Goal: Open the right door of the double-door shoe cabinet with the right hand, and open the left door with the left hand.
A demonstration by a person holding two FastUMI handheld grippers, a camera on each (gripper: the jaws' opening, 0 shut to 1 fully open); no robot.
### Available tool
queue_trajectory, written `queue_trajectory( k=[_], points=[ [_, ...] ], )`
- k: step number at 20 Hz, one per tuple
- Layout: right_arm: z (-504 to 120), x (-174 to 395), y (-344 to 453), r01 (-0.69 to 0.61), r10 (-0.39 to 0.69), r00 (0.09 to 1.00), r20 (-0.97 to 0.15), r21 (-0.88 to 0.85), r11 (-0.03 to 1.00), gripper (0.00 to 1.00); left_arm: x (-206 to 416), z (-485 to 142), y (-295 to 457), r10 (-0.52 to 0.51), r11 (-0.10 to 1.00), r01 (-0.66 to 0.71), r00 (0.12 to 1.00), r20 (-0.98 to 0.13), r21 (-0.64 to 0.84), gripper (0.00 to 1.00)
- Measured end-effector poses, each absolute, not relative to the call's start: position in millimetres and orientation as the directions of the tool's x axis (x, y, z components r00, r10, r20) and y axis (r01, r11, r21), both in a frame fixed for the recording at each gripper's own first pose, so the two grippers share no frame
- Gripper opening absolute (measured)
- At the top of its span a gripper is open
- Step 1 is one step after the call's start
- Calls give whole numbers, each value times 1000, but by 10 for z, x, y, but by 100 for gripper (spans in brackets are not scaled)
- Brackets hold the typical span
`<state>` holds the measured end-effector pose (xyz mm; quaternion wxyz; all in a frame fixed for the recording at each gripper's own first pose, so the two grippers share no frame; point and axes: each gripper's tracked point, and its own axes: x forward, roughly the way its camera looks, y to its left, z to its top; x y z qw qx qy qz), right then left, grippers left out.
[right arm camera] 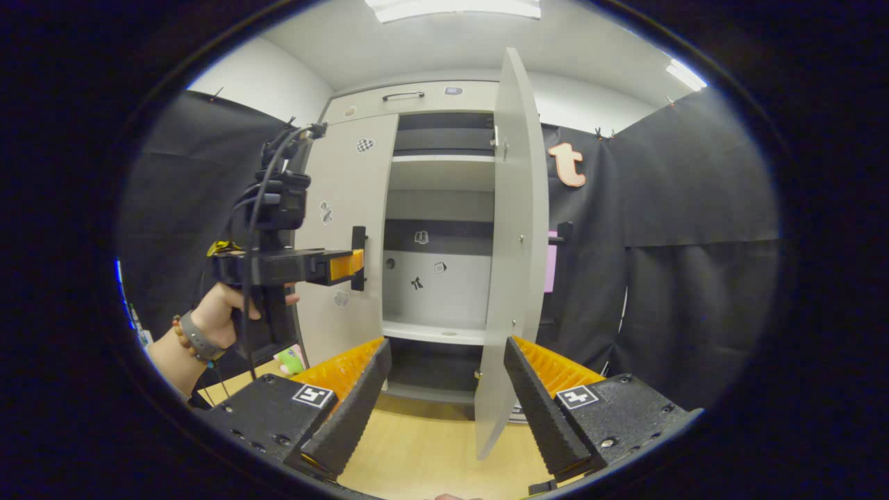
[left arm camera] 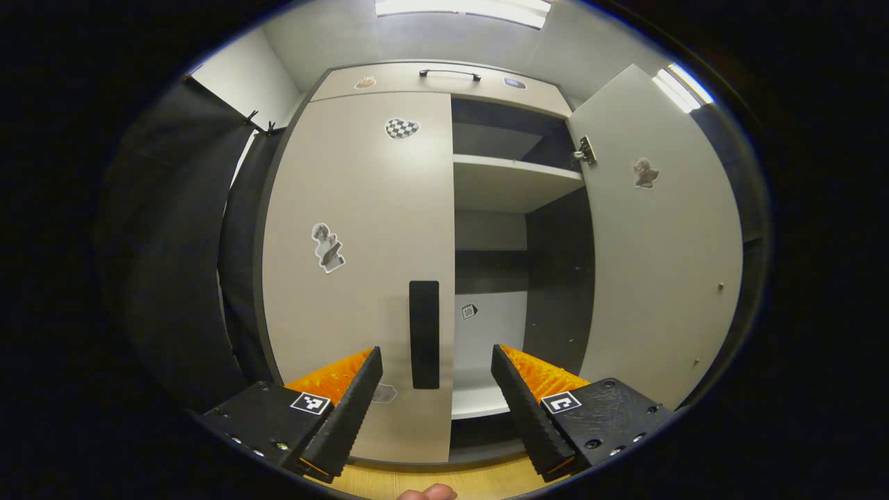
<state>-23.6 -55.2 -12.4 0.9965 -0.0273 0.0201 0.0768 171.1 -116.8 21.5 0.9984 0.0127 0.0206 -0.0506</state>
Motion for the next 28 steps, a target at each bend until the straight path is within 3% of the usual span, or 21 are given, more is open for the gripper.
queue_trajectory(
  k=[10, 24, 27, 28],
  points=[
    [-337, -224, -1228, 19, -16, 995, -96, 34, 999, 100, 2389, -46, -1086, -19, 997, 27, 994, -110, 75, 94],
    [-435, 14, -1308, 7, 1, 991, -131, 53, 999, 100, 2521, 10, -1029, -22, 999, 17, 994, -104, -50, 95],
    [-442, 26, -1269, -8, 13, 992, -128, 45, 999, 100, 2529, 32, -995, -34, 998, 29, 995, -95, -59, 90],
    [-450, 30, -1255, -10, 15, 992, -128, 43, 999, 100, 2539, 50, -971, -38, 997, 32, 995, -87, -67, 77]
  ],
)
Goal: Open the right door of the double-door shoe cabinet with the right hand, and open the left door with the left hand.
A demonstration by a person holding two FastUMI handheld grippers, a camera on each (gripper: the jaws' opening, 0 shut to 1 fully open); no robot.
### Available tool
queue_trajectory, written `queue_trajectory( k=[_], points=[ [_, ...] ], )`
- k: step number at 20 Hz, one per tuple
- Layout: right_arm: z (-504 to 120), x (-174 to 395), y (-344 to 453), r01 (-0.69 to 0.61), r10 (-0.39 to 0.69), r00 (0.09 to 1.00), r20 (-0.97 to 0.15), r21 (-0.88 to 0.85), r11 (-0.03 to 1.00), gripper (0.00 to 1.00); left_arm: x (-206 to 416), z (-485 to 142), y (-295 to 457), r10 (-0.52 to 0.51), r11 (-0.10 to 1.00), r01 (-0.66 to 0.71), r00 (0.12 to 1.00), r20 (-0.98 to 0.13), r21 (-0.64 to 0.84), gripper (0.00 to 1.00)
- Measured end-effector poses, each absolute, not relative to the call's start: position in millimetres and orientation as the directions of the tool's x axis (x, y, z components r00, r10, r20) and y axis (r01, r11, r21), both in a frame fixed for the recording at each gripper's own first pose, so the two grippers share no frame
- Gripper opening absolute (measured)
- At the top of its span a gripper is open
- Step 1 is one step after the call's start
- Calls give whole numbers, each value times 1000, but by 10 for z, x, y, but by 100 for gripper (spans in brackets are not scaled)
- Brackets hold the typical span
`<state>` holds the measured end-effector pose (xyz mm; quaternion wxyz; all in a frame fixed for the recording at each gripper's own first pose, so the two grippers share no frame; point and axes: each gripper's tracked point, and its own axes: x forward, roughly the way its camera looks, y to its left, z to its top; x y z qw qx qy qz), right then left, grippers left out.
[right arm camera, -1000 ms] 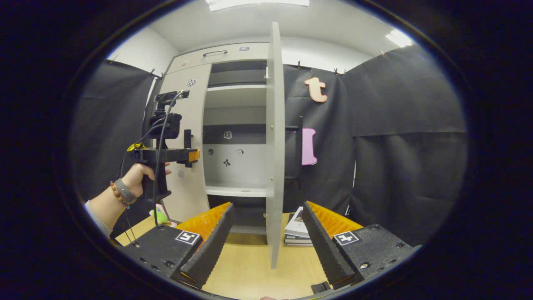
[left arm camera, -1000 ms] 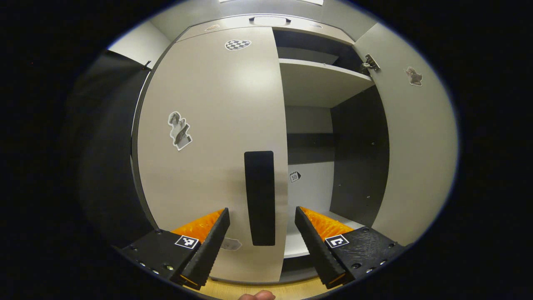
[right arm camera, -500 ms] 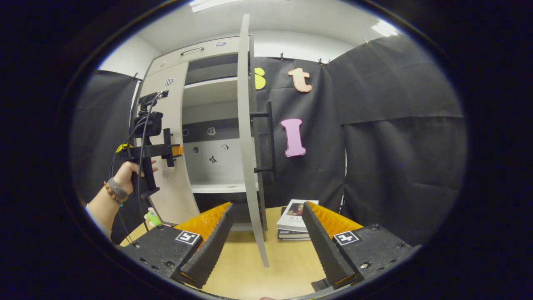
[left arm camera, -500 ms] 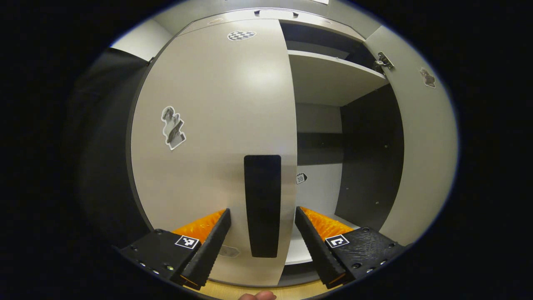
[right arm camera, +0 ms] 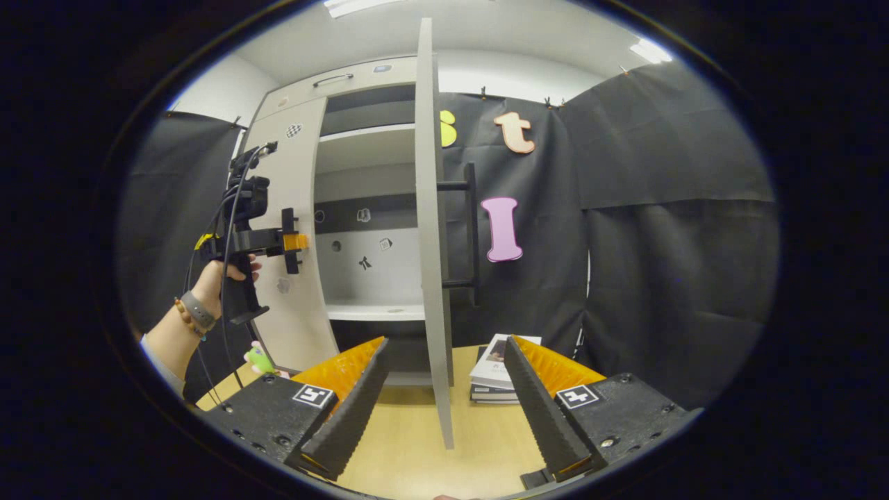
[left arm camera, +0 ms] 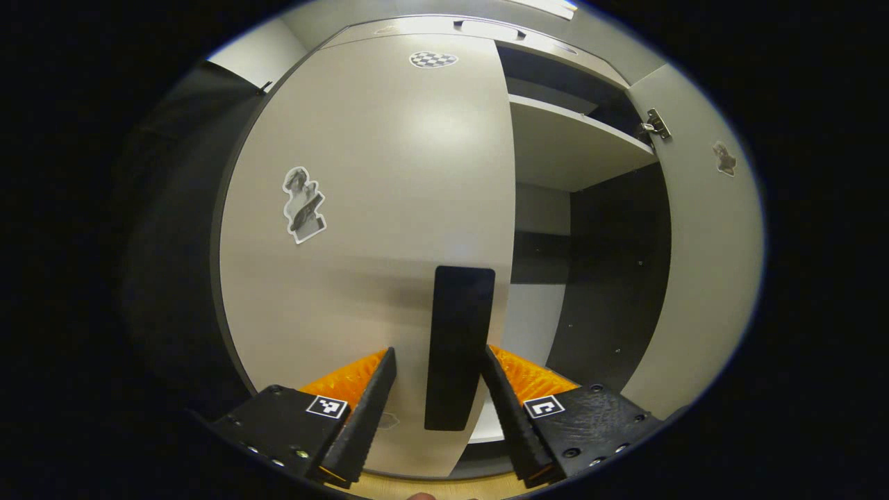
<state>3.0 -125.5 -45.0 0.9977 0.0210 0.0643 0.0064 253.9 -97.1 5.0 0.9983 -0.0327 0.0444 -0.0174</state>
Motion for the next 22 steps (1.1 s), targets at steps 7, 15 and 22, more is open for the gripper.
queue_trajectory(
  k=[7, 15, 22],
  points=[
    [-540, -2, -1287, 0, 6, 989, -147, 43, 999, 100, 2505, 48, -1084, -46, 999, 45, 996, -82, -16, 22],
    [-565, -85, -1282, 16, -9, 989, -148, 47, 999, 100, 2224, 74, -1062, -95, 995, 92, 989, -113, -38, 17],
    [-574, -118, -1055, -13, 19, 988, -151, 43, 999, 100, 1466, 168, -673, -132, 991, 130, 982, -132, -22, 17]
  ],
)
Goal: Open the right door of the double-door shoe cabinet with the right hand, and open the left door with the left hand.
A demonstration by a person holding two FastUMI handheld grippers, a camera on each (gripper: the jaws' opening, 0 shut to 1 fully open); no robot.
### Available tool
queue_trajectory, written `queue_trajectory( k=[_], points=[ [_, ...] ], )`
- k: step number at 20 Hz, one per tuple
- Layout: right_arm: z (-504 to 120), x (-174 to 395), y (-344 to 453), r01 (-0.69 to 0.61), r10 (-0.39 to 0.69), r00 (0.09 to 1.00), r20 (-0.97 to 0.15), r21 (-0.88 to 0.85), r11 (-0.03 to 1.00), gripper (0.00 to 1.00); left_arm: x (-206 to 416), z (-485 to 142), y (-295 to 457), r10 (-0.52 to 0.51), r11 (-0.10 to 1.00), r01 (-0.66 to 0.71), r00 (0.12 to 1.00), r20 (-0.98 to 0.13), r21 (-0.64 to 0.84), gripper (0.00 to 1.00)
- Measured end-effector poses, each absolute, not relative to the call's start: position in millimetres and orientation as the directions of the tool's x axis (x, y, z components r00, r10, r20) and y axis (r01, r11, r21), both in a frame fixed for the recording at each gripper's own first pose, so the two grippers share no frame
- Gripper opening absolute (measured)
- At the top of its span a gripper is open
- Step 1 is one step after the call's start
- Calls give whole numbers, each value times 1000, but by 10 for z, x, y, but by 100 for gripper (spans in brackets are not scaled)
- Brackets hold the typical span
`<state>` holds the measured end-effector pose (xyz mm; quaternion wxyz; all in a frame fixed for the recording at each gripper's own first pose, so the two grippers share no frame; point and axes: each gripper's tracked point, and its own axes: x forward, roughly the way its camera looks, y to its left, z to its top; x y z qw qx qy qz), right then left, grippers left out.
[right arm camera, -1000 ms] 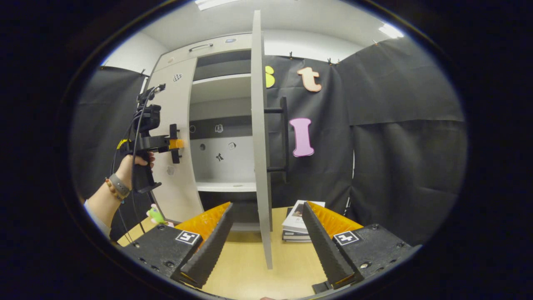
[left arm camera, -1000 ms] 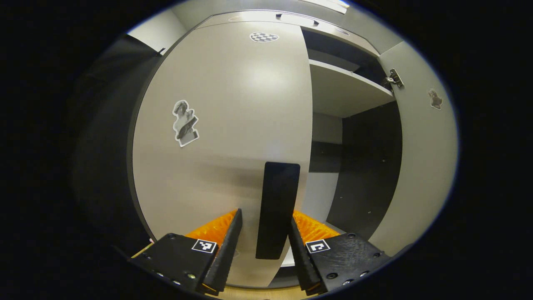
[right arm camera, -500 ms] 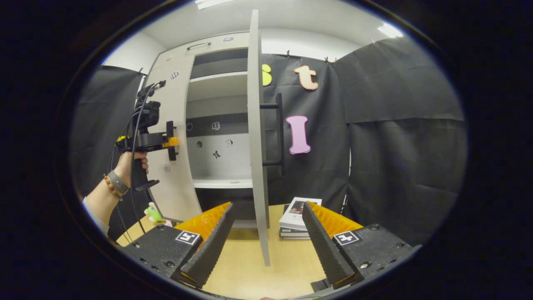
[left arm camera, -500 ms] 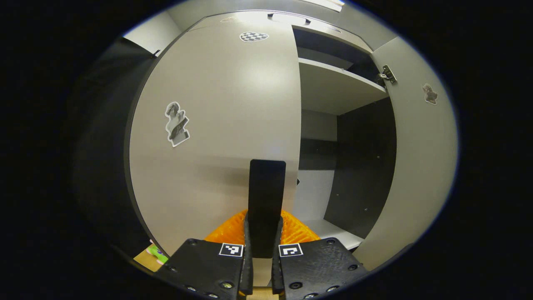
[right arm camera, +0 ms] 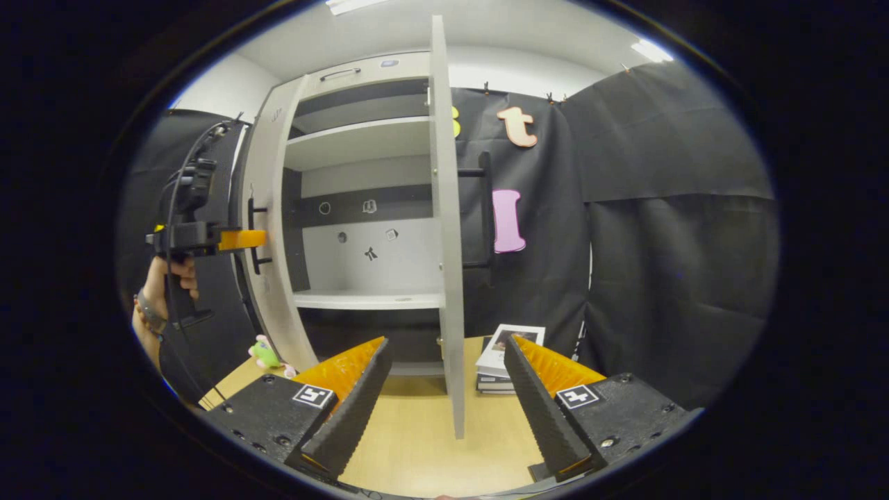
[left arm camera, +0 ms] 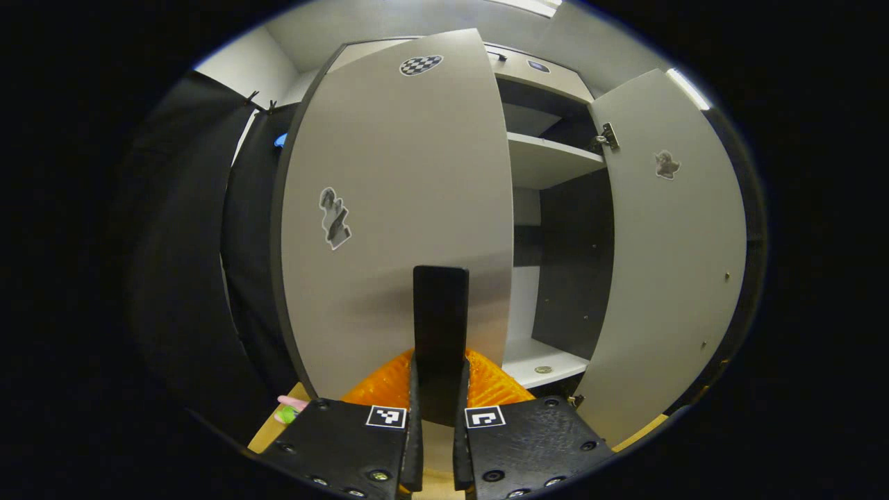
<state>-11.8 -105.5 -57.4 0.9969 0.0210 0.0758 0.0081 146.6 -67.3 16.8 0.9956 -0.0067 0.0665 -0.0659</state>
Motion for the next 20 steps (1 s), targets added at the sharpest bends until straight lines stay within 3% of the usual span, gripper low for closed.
queue_trajectory(
  k=[7, 11, 12, 13, 14, 15, 16, 20],
  points=[
    [-369, -109, -770, -36, 41, 996, -78, 53, 998, 100, 941, 203, -154, -95, 995, 91, 988, -125, -33, 16],
    [-318, -49, -584, -62, 65, 995, -72, 50, 997, 100, 658, 203, -66, -179, 982, 170, 975, -132, -77, 11],
    [-308, -37, -524, -75, 79, 994, -73, 49, 996, 100, 557, 243, 20, -168, 985, 162, 980, -108, -63, 10],
    [-286, -30, -469, -91, 95, 993, -65, 48, 995, 100, 847, 375, 305, -44, 999, 45, 996, -75, 17, 8],
    [-252, -16, -439, -101, 103, 993, -62, 40, 994, 100, 1063, 287, 492, 10, 998, -5, 997, -79, 59, 0],
    [-200, -19, -438, -97, 99, 994, -42, 39, 995, 100, 1155, 84, 318, -71, 997, 64, 985, -155, -49, 0],
    [-142, -26, -459, -95, 96, 995, -22, 31, 995, 100, 1175, -18, -23, -175, 978, 155, 973, -152, -136, 0],
    [-53, -41, -646, -67, 67, 998, -9, 0, 998, 100, 1306, -111, -607, -267, 953, 247, 959, -99, -173, 0]
  ],
)
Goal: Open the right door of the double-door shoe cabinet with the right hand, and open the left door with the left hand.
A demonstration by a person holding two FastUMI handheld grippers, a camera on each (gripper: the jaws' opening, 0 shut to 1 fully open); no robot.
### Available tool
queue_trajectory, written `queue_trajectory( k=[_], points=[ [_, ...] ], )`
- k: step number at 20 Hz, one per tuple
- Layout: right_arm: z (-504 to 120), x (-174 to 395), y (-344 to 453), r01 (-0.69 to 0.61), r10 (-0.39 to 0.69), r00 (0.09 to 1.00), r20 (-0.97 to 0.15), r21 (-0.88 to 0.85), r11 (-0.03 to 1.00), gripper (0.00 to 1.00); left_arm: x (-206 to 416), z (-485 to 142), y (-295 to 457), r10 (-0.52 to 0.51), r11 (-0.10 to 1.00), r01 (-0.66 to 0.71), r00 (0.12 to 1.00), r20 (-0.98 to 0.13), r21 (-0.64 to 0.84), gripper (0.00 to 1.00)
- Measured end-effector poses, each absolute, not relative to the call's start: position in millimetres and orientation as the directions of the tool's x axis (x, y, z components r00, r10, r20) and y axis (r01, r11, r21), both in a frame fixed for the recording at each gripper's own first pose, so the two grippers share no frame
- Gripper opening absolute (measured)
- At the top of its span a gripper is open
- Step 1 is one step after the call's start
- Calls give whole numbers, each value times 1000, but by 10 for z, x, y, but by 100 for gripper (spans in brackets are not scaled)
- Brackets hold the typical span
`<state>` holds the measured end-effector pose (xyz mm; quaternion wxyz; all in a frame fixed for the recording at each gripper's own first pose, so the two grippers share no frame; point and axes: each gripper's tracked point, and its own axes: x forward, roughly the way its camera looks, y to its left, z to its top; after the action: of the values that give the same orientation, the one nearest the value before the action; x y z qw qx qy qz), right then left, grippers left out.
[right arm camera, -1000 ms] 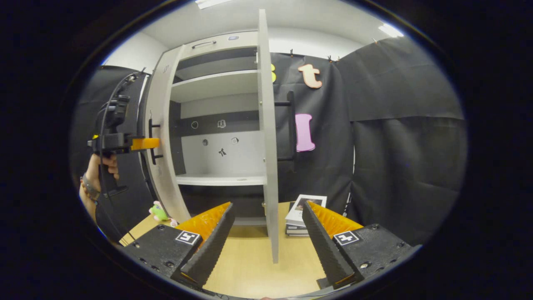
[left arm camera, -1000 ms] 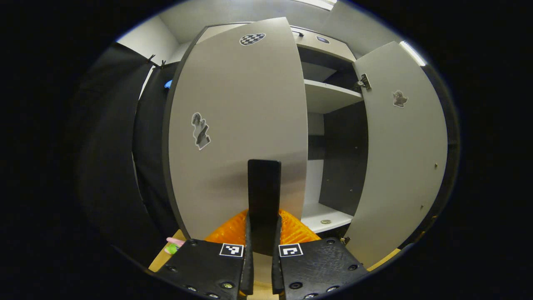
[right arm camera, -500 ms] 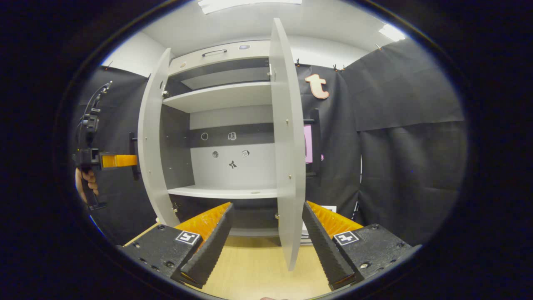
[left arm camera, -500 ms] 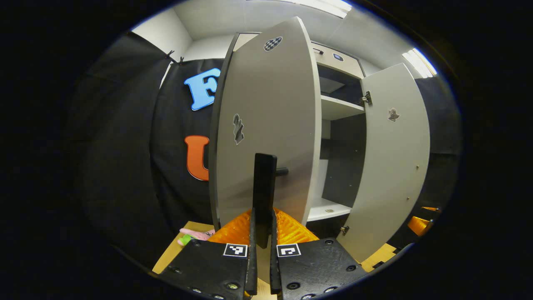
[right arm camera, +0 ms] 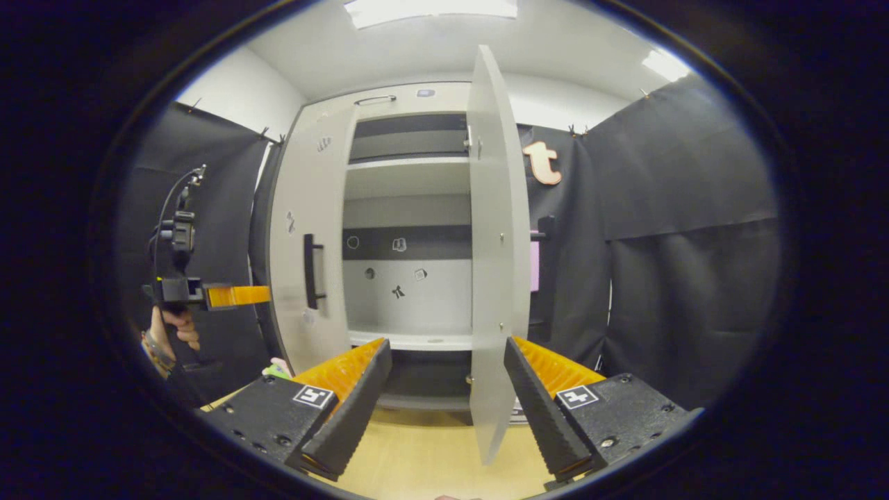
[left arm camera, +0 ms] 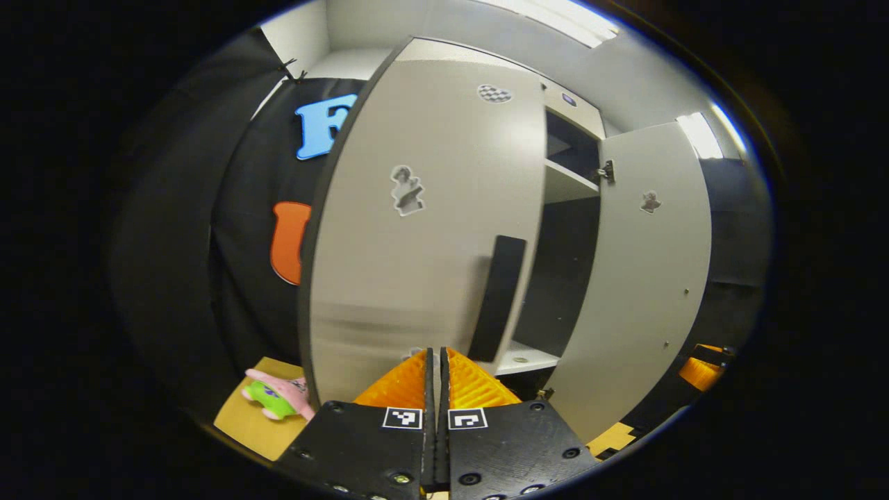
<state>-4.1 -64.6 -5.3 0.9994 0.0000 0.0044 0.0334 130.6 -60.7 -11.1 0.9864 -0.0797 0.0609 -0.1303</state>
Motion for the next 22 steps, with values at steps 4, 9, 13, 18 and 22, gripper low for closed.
queue_trajectory(
  k=[4, 9, 13, 18, 22],
  points=[
    [-20, 12, -831, -43, 42, 999, -4, -13, 999, 100, 1596, -11, -953, -252, 965, 245, 965, -76, -98, 0],
    [-349, 68, -895, -39, 38, 996, -83, -3, 999, 100, 1765, 51, -1001, -188, 982, 187, 981, -47, -34, 10],
    [-503, 140, -933, -27, 31, 991, -130, 34, 999, 100, 1879, 11, -1040, -207, 978, 204, 976, -61, -54, 14],
    [-466, 203, -1001, -17, 24, 993, -117, 59, 998, 100, 1972, 11, -1044, -197, 980, 193, 978, -71, -55, 25],
    [-480, 260, -1003, -9, 15, 994, -110, 60, 998, 100, 2076, 42, -1154, -242, 969, 237, 968, -63, -74, 48]
  ],
)
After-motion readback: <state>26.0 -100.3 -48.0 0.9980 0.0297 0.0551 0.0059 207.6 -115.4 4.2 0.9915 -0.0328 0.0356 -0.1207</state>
